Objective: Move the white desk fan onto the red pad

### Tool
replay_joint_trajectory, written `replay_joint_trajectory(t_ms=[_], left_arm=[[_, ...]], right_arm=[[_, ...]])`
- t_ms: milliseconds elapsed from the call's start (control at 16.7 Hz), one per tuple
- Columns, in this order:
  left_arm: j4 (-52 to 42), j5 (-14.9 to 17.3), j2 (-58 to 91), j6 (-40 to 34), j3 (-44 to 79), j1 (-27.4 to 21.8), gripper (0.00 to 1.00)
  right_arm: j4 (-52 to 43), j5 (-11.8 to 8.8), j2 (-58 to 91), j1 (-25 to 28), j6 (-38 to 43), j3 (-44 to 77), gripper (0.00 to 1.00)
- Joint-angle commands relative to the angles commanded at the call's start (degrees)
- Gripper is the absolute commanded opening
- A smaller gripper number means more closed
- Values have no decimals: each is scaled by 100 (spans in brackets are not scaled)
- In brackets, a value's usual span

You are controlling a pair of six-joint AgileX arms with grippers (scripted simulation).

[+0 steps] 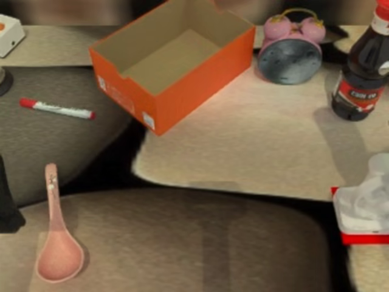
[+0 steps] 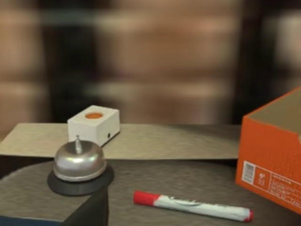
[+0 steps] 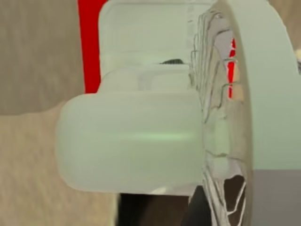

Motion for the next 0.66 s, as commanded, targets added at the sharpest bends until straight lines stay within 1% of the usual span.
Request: replay_joint_trajectory(t_ms=[300,360,660], left_arm=[[0,0,0,0,0,0,100],[0,0,0,0,0,0,100],[0,0,0,0,0,0,100]], right_arm=[[0,0,0,0,0,0,98],[0,0,0,0,0,0,100],[0,0,0,0,0,0,100]])
